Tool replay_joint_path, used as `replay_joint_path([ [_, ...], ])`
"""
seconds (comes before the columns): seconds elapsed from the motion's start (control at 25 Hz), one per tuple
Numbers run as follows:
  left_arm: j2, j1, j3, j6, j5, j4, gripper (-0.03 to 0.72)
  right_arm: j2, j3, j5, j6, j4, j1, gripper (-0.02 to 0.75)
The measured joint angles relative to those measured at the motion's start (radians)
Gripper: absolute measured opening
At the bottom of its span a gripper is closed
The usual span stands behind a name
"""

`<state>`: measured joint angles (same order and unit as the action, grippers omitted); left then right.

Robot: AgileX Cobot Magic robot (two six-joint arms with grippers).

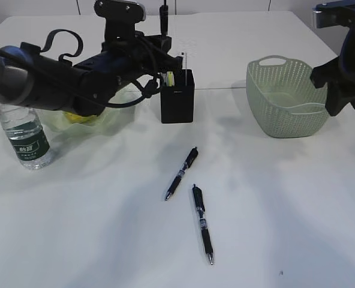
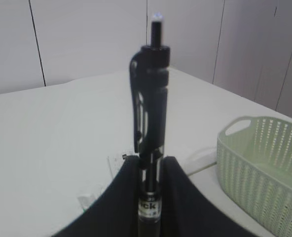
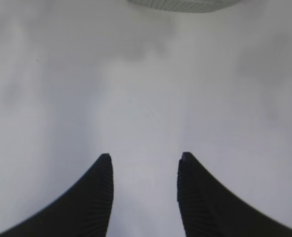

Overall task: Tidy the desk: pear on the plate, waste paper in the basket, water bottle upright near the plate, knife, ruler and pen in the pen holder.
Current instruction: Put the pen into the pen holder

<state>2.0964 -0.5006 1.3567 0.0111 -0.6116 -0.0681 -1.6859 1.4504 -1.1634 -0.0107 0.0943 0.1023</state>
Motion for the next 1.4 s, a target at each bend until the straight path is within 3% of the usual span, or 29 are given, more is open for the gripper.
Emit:
replay_joint_path([
  [0.8, 0.235, 0.000, 0.272, -0.032, -0.001, -0.004, 0.062, 0.000, 0.000, 0.035, 0.000, 0.020, 0.000, 0.352],
  [1.4, 0.285, 0.038, 0.299, -0.049, 0.018, -0.011, 0.063, 0.000, 0.000, 0.055, 0.000, 0.026, 0.000, 0.352],
])
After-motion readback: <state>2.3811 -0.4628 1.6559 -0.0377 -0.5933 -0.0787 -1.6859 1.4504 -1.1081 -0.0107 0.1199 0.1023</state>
